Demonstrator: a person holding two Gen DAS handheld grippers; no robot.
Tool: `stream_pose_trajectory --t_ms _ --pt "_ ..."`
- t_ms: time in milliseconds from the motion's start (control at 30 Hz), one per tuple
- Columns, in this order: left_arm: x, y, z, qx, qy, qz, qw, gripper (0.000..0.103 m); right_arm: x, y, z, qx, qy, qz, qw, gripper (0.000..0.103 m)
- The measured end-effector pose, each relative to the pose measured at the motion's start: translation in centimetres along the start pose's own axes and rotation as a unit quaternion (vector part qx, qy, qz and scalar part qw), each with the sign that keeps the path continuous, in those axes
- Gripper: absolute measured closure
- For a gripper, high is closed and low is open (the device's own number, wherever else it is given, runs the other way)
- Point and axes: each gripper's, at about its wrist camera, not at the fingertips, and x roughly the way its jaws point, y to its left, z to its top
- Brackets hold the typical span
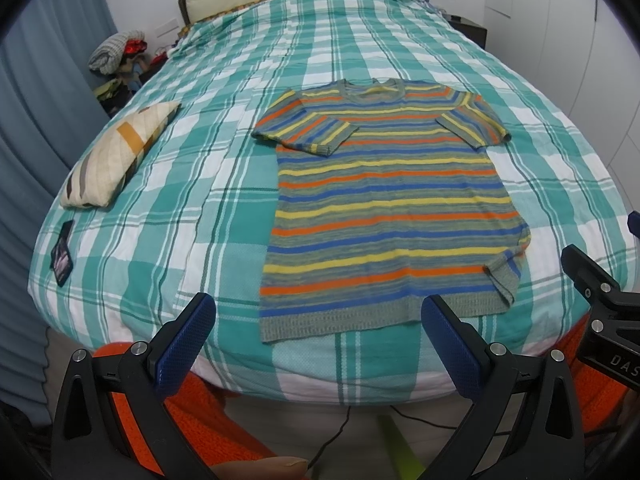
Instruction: Fold small clothes
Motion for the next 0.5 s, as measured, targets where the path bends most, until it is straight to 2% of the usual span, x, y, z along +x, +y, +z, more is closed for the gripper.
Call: stream_pose_trajectory --t_ms 500 --pt "-0.16 -0.24 0.26 0.001 0.002 0.000 1.0000 0.000 -0.02 0.06 -0.01 -0.001 0.001 -0.001 1.000 0.000"
